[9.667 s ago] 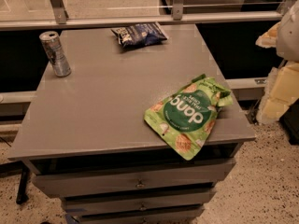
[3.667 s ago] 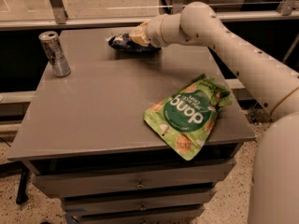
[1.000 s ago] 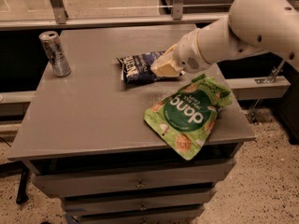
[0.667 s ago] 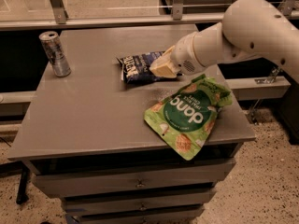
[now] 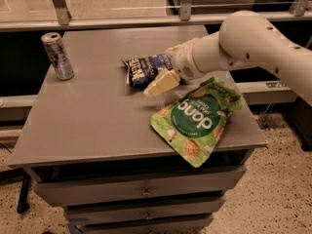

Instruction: Move blue chip bag near green rice chip bag

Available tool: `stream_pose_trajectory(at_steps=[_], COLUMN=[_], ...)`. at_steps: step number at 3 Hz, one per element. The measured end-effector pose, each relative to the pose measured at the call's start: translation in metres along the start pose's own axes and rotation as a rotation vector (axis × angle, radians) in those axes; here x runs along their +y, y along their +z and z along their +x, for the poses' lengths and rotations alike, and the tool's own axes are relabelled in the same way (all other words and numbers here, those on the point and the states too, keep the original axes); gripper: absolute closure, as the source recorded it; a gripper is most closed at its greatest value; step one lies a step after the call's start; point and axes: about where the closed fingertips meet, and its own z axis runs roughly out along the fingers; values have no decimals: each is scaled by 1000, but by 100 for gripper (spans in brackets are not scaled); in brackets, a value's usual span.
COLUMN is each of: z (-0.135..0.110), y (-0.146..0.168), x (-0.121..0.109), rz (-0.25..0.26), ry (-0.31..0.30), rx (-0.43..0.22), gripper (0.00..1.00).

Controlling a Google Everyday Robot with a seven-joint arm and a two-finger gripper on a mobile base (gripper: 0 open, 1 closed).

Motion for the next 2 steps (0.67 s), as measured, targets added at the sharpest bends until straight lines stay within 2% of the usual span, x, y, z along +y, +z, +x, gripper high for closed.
stream_pose_trajectory(at_steps=[2], z=[0], y=[21], x=[-15], rz=[35], ry=[-9], rx=[-10], gripper=[0])
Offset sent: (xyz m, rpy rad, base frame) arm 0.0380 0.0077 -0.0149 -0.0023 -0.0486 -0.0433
